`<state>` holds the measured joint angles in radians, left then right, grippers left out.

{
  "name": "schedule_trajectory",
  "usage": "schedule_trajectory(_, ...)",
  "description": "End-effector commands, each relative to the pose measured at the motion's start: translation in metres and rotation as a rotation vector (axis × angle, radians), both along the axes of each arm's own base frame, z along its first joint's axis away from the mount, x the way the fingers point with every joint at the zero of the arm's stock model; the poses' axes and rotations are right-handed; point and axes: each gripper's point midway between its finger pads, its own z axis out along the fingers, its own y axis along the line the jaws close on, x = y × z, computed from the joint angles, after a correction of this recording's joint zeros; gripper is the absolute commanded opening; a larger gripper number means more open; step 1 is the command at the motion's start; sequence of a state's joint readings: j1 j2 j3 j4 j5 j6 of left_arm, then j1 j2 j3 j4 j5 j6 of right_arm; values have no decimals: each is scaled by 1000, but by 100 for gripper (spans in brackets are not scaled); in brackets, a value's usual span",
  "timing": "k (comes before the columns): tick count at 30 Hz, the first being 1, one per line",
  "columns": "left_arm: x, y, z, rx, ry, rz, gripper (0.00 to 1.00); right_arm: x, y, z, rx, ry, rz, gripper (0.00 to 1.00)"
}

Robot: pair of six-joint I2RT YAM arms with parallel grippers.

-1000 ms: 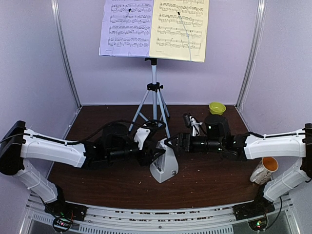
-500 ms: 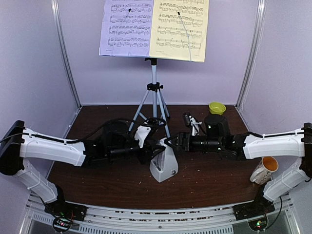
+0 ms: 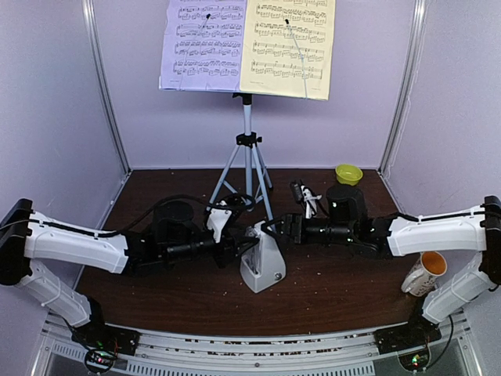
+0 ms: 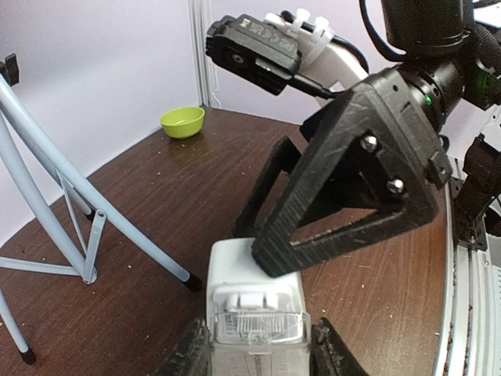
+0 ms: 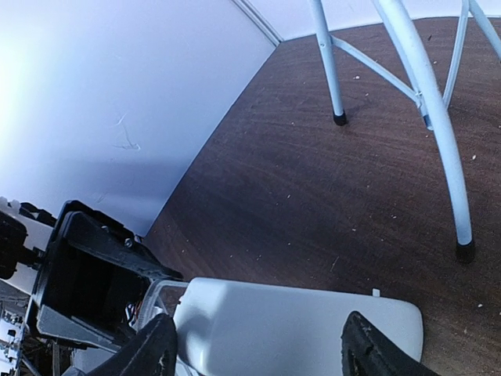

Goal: Set up the instrument practice props

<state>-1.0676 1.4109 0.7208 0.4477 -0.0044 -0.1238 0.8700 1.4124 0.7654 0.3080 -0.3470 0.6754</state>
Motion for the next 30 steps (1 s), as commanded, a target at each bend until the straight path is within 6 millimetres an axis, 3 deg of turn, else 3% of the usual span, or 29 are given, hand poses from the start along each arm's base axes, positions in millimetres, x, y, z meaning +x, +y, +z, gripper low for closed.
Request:
schedule_trajectory(1,-1,7,0,19,-38,2,11,-4,-37,-92,-282,124,-72,71)
schedule_trajectory(5,-2,10,5,-1,-33,10,8,-5,-43,-98,-307,124,-80,71)
schedule_trajectory(9,2,20,13,-3,-19,60,5,-7,-44,-92,-299,110,-70,71)
schedule_trajectory(13,5,43,26,3,-6,120,4,-6,-41,-78,-273,86,-60,72)
schedule_trajectory(18,12,83,26,41,51,227,4,-7,-38,-65,-244,66,-44,74)
schedule_trajectory(25,63,153,-8,245,237,536,6,-7,-32,-46,-199,30,-24,79)
schedule_trajectory(30,100,187,-24,324,340,666,6,-6,-28,-32,-177,7,-15,84)
